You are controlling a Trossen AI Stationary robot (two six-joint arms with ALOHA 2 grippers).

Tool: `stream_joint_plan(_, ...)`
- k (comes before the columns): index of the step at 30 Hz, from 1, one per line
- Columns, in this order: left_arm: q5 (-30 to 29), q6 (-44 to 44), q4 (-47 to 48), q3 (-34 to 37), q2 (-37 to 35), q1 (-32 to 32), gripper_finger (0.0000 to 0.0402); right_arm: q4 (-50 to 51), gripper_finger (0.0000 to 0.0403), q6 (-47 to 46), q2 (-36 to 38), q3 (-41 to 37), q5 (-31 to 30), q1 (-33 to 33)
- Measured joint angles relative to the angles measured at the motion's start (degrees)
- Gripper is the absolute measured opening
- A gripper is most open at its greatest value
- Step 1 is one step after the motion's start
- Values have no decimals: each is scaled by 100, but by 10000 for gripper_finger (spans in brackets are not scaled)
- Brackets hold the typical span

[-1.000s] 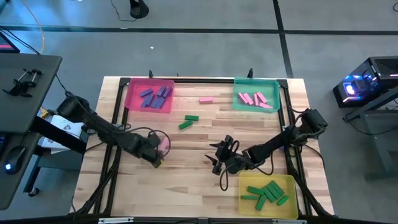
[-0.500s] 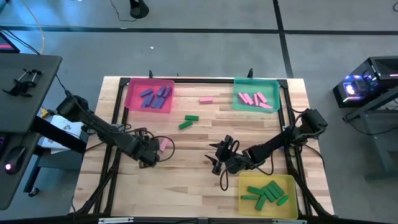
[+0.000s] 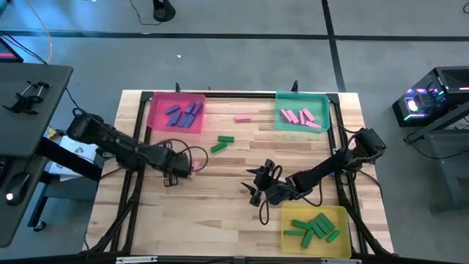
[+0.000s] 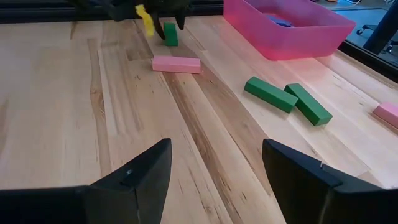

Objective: Sort blocks
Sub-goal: Put the green block into the yellow bin

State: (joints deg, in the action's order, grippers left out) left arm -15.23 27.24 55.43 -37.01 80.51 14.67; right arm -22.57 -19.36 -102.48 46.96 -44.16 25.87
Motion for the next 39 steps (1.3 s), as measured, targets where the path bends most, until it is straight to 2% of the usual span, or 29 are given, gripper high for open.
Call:
stream_joint_plan(5,301,-203,-722,170,15,-349,184,0,236,-8,1,0,0,0)
stream_joint_plan(9,574,-297,-895,217,97,-496,178,0,236,-8,1,0,2,0)
stream_joint_plan(12,629,-218,-863,207,137,-493,151,2,236,-18,1,0,2,0)
stream_joint_plan(15,652,-184,-814,209,151,-491,103,0,236,-24,1,0,2,0)
stream_joint_plan(17,636,-174,-793,209,151,-492,69,-2,236,-26,1,0,1,0)
stream_joint_plan(18,617,-116,-793,200,151,-491,65,0,236,-28,1,0,2,0)
stream_joint_plan(23,463,460,-882,-135,152,-412,65,-63,236,3,1,0,291,-2)
stream_joint_plan(28,-102,558,-1212,-813,-358,-28,65,-263,236,86,1,0,428,-2)
stream_joint_plan(33,-351,-197,-3331,-939,-1161,462,65,-728,236,480,1,0,552,-31)
stream_joint_plan(39,-348,-1972,-6595,-499,-1204,972,65,-1793,236,1105,3,0,937,-191)
